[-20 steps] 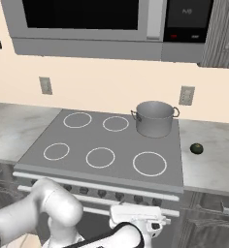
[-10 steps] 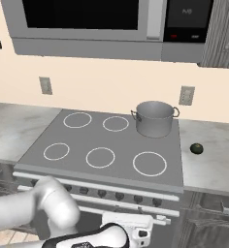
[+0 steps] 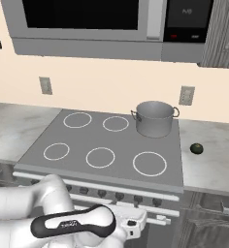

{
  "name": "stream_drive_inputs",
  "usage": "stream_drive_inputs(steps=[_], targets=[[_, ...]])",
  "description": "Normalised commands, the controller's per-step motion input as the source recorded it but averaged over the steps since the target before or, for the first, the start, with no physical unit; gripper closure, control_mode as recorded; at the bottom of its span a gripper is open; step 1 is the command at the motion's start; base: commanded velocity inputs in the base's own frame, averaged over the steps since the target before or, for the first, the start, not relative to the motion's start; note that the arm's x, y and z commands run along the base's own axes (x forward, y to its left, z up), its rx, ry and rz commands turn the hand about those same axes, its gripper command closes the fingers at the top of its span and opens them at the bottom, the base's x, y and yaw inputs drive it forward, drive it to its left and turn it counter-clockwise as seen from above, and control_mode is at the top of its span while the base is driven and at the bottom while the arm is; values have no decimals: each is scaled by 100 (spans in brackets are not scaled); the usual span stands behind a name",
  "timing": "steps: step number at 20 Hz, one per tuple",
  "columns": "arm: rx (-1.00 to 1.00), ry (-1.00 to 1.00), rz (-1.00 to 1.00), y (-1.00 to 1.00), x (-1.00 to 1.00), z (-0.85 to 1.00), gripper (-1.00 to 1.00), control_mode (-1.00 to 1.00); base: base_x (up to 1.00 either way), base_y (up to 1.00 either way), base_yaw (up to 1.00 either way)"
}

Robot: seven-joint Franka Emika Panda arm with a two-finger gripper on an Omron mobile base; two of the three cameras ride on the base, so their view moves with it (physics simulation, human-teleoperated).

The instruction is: Turn on the burner for the pot on the stove. Wait thirty seconds for the pot to heat up. Then add the squash to the pot.

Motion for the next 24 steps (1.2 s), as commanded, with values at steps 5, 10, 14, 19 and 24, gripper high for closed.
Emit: stream_drive_inputs(steps=[5,10,14,19,24], targets=[[0,4,0,-18,24,-13,-100,-100,0,0,0],[0,5,0,-12,16,-32,-100,-100,0,0,0],[0,0,3,0,4,-41,-100,-100,0,0,0],[0,0,7,0,2,-28,-100,-100,0,0,0],[0,3,11,0,11,-12,-100,-100,0,0,0]])
